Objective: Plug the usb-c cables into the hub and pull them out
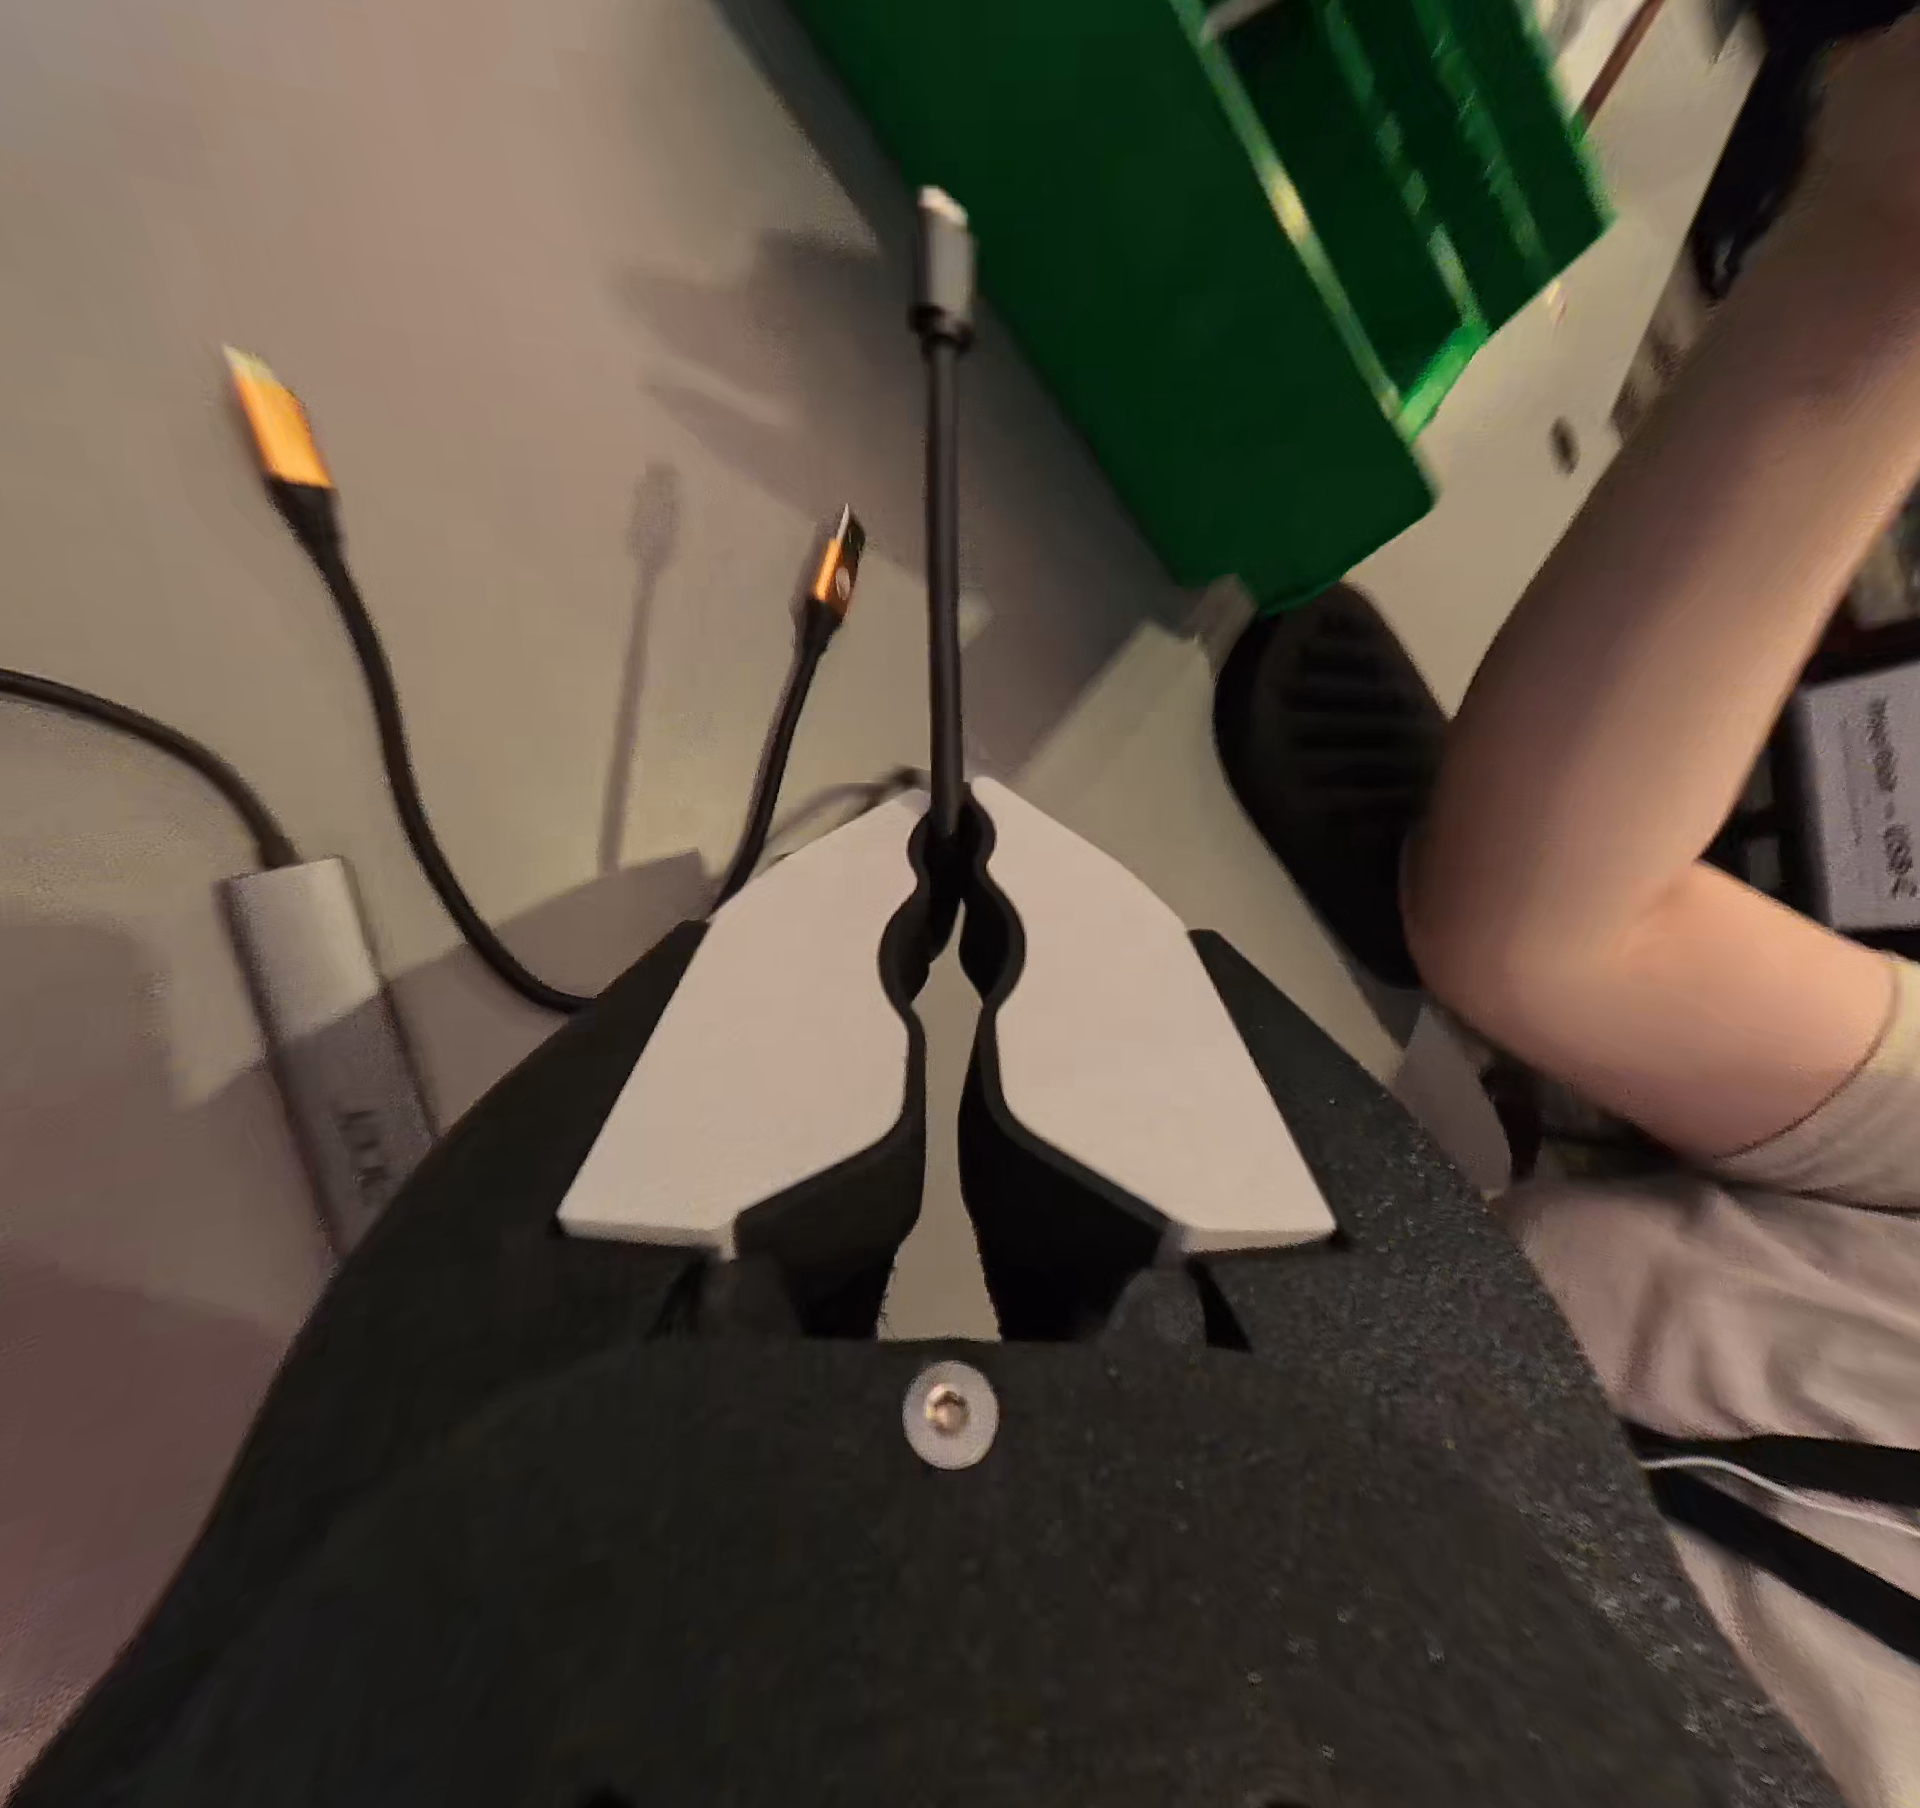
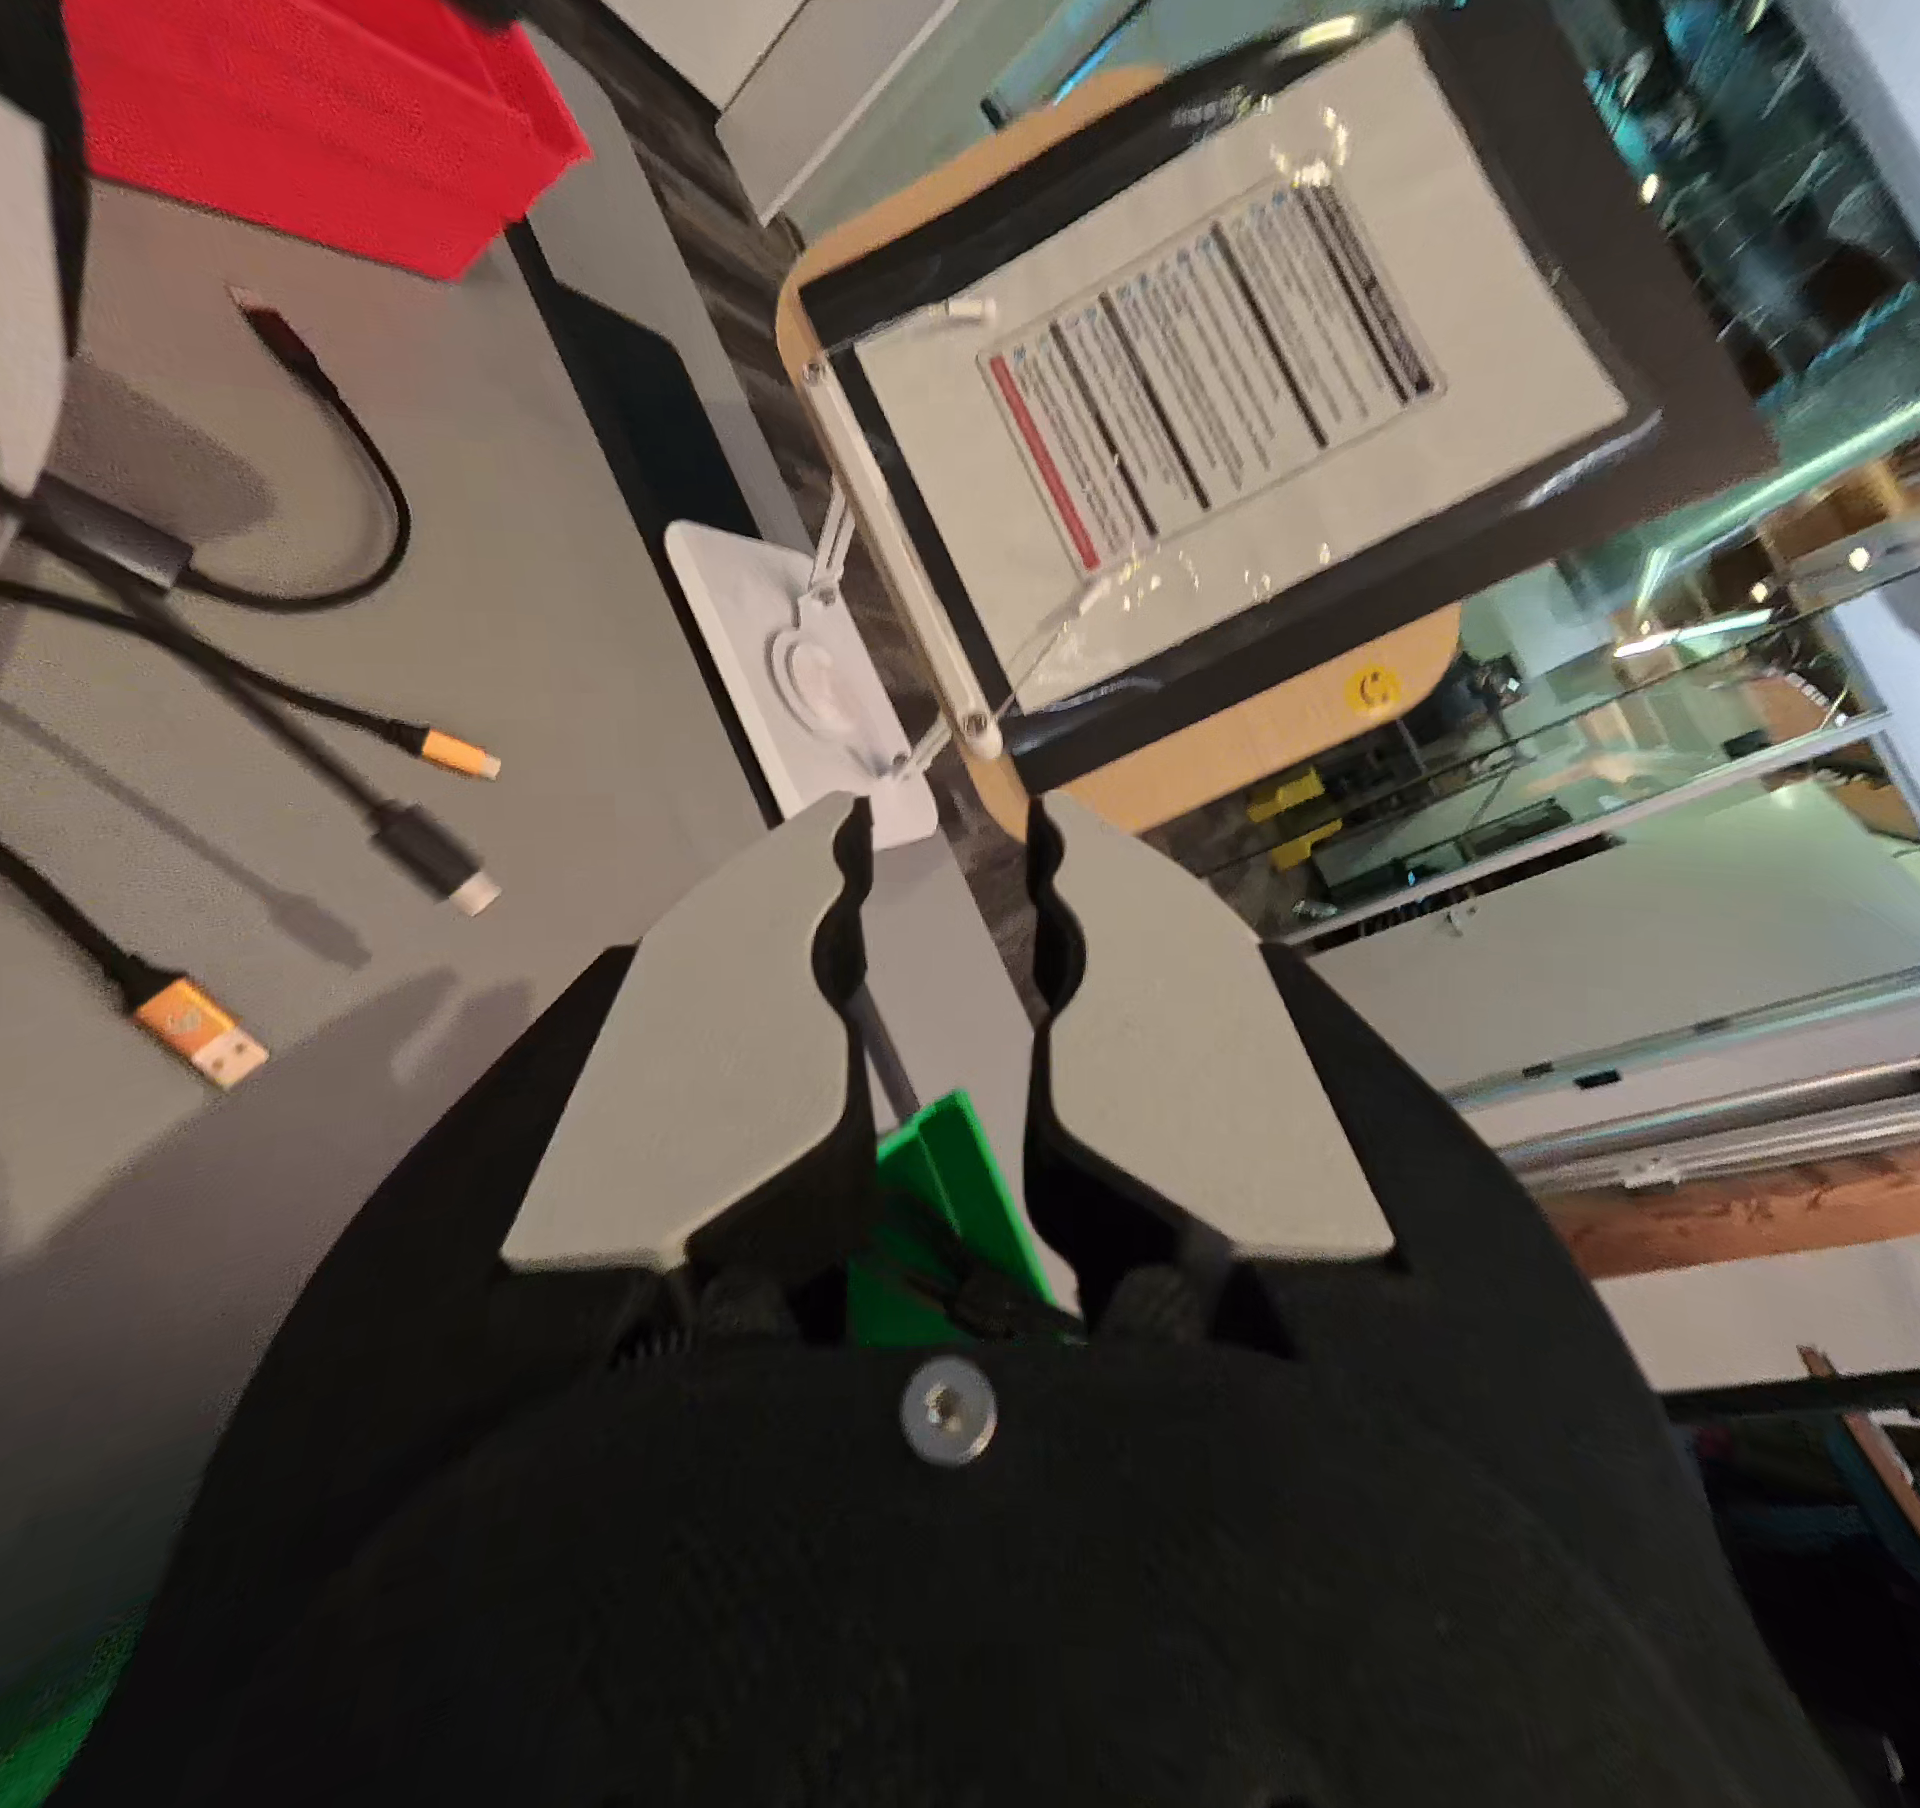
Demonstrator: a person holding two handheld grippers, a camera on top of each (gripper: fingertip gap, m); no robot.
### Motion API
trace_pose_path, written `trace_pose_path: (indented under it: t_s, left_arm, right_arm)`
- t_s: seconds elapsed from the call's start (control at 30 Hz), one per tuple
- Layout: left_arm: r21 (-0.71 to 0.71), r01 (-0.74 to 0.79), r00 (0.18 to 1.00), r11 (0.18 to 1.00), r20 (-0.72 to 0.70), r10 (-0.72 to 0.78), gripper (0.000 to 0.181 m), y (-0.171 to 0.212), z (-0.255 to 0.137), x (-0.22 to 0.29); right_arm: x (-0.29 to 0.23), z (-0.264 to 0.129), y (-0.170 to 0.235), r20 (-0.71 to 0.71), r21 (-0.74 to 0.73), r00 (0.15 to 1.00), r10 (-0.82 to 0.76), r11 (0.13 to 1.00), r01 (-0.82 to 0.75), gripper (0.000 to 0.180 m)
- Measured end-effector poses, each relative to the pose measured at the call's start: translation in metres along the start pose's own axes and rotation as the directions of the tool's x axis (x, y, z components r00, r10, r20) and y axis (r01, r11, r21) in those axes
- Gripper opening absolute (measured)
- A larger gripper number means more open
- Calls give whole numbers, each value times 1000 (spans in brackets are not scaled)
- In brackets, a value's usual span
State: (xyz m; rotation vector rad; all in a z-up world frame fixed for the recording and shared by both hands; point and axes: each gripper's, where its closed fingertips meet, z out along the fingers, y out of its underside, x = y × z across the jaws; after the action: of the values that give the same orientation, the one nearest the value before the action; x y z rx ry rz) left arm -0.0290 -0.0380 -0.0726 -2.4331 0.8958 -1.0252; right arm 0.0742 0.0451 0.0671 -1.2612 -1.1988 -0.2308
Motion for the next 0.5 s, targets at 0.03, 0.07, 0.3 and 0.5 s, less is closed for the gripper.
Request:
trace_pose_path:
  t_s: [0.03,0.07,0.3,0.5]
  left_arm:
    - [52,4,1000,999,2,-4,0,-8,-13,2]
    - [99,12,1000,995,5,-13,0,-15,-27,2]
    - [365,90,994,927,-93,-60,0,-46,-104,14]
    - [446,68,981,892,-191,20,0,-47,-121,51]
  right_arm:
    - [-3,4,-7,0,18,1000,-17,1000,17,29]
    - [-5,8,-15,-7,36,999,-44,998,45,29]
    - [-35,32,-114,-172,324,968,-182,918,230,29]
    - [-44,46,-143,-421,332,889,-182,881,337,35]
